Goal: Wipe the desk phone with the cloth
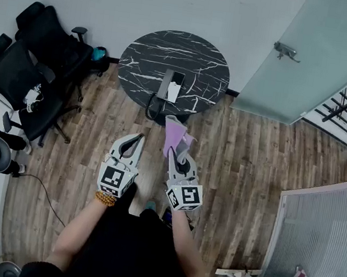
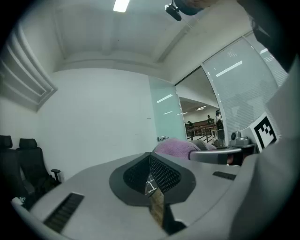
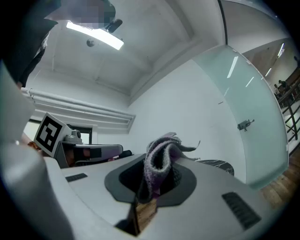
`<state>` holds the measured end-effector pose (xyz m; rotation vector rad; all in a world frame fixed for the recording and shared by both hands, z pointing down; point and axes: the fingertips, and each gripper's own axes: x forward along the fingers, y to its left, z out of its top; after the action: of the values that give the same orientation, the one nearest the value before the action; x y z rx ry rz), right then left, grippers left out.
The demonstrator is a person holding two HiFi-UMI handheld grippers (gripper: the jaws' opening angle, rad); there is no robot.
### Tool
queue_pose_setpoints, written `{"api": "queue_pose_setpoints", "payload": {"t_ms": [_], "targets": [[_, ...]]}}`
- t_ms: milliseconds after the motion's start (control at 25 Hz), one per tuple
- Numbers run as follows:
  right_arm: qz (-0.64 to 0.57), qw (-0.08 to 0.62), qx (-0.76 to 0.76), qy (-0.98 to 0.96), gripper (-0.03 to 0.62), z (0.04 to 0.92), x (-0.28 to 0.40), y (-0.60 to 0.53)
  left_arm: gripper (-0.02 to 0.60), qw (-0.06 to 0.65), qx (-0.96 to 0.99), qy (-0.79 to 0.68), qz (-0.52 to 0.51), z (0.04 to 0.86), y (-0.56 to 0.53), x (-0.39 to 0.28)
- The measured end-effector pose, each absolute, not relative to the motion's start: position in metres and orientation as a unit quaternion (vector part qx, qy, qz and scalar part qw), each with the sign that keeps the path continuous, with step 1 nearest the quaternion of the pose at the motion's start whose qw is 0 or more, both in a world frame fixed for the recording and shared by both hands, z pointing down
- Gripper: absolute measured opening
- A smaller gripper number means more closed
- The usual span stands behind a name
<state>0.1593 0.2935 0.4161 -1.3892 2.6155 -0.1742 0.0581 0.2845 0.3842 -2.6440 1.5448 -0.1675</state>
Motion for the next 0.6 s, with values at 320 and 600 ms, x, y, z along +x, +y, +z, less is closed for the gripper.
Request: {"api": "queue_pose_setpoints", "payload": {"t_ms": [320,600], "targets": [[-0.092,0.045,-0.421,0.901,0.055,0.439,0.127,0.233,0.014,0.029,-0.864,0.502,-0.038,0.404,0.223,0.042],[-0.09,-0.006,-0.435,0.896,0.055,0.444,0.118,0.155,0.014,0.001,-0.864,0.503,-0.011,0.416,0.143,0.025]]}}
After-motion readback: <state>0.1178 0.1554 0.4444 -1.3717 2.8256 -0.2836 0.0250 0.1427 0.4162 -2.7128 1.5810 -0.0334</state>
